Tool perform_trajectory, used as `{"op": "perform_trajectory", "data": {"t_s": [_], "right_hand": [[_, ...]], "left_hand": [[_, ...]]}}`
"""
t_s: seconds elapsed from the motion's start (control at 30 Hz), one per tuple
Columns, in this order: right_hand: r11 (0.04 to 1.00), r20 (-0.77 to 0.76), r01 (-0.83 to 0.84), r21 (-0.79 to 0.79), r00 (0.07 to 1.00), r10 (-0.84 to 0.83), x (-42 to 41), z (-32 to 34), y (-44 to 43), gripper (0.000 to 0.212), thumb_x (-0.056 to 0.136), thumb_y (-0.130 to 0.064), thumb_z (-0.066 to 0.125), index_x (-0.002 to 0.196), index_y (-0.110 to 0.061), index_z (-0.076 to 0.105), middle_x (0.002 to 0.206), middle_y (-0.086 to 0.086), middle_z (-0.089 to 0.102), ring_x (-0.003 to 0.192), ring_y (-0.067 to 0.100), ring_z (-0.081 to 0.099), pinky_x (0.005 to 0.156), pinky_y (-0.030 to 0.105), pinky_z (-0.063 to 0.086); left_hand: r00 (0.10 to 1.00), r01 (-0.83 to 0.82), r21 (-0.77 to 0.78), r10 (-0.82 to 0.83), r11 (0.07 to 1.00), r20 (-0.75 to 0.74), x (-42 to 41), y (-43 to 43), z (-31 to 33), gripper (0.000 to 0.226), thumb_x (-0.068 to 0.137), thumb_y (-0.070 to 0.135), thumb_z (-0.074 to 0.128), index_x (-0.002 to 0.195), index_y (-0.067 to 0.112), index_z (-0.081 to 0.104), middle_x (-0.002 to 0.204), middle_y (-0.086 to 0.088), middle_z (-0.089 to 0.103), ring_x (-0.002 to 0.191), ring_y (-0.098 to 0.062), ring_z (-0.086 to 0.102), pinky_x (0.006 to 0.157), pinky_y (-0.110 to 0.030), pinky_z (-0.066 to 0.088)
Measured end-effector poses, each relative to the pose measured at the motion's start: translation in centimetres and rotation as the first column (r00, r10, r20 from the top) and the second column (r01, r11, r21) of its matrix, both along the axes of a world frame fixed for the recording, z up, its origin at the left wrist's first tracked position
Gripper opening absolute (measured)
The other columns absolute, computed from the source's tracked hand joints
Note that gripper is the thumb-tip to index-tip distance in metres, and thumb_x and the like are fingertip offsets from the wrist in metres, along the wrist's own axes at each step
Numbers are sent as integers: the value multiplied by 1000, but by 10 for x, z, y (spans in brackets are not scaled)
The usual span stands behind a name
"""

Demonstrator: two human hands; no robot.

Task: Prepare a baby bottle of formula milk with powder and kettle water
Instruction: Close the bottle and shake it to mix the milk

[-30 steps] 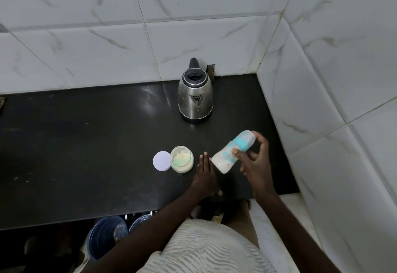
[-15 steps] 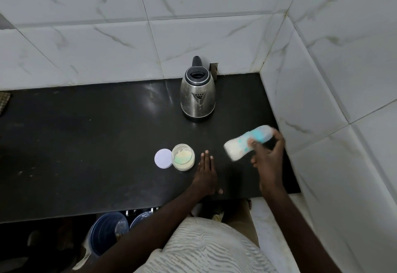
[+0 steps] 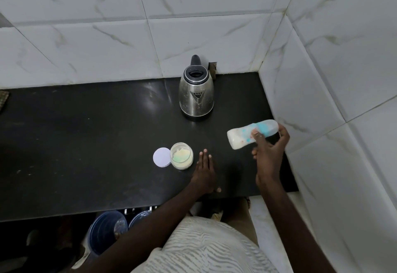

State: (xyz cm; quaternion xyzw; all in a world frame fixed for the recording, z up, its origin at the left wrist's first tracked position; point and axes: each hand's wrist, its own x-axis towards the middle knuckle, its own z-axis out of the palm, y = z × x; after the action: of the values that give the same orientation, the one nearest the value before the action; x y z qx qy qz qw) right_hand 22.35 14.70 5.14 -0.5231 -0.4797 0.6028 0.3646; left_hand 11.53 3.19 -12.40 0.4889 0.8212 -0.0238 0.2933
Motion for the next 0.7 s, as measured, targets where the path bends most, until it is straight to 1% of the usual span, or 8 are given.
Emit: {"op": "perform_trajectory", "data": {"t_s": [0.1, 0.17, 0.23, 0.3, 0.4, 0.53, 0.6, 0.7], "right_hand": [[969, 56, -249, 1, 967, 248, 5, -6, -12, 64, 91, -25, 79, 142, -39, 42, 122, 6, 71, 78, 9, 69, 52, 19, 49], [925, 89, -380, -15, 921, 379, 13, -10, -16, 70, 90, -23, 79, 146, -38, 39, 125, 2, 68, 95, 13, 73, 56, 17, 52], [946, 91, -324, 3, 942, 323, 17, -7, -9, 70, 91, -21, 79, 146, -37, 40, 125, 3, 68, 90, 11, 72, 55, 17, 52], [993, 59, -119, 12, 991, 118, 18, 0, 6, 63, 91, -24, 78, 142, -35, 43, 119, 7, 71, 70, 9, 64, 51, 21, 49], [995, -28, 96, -4, 995, -96, 16, 5, 17, 63, 93, -26, 77, 143, -32, 40, 115, 2, 70, 75, 11, 65, 53, 20, 50], [991, 63, -130, -7, 989, 130, 16, -9, -9, 61, 92, -24, 77, 142, -34, 43, 117, 4, 72, 69, 5, 65, 49, 19, 47], [954, 83, -297, -29, 951, 298, 20, -17, -23, 69, 91, -21, 79, 146, -36, 40, 120, -5, 69, 88, 6, 73, 54, 17, 52], [976, 55, -218, -11, 974, 218, 18, -13, -20, 68, 90, -24, 79, 144, -38, 42, 117, -6, 70, 83, 8, 72, 56, 20, 52]], "left_hand": [[1000, 1, -1, -1, 1000, 12, -2, 2, -10, 140, 76, 63, 78, 156, -11, -10, 160, -36, -24, 151, -50, -22, 128, -53, -3], [1000, 2, 7, -2, 1000, 5, -3, 2, -15, 143, 72, 66, 79, 159, -7, -8, 163, -34, -22, 150, -49, -26, 127, -55, -2], [1000, 4, -8, -4, 1000, -1, -2, 2, -10, 140, 76, 64, 78, 158, -9, -9, 161, -36, -23, 150, -49, -26, 128, -53, -3], [1000, -11, 1, 11, 1000, 12, -1, 1, -5, 137, 80, 60, 77, 156, -13, -10, 160, -37, -24, 151, -50, -22, 126, -51, -2], [1000, -17, 15, 16, 1000, 4, 1, -2, 0, 136, 80, 60, 77, 155, -13, -10, 160, -38, -24, 151, -50, -20, 126, -51, -1], [1000, 10, 2, -9, 1000, -6, -1, 0, -7, 137, 79, 63, 76, 156, -12, -10, 159, -36, -26, 150, -52, -22, 128, -53, 0], [1000, 30, 2, -30, 1000, -7, -4, 2, -17, 141, 73, 71, 75, 160, -5, -7, 160, -34, -27, 149, -52, -26, 127, -57, 0], [1000, 17, -18, -17, 1000, 5, -4, 2, -13, 141, 75, 66, 77, 158, -9, -9, 159, -37, -26, 149, -50, -26, 127, -55, 0]]}}
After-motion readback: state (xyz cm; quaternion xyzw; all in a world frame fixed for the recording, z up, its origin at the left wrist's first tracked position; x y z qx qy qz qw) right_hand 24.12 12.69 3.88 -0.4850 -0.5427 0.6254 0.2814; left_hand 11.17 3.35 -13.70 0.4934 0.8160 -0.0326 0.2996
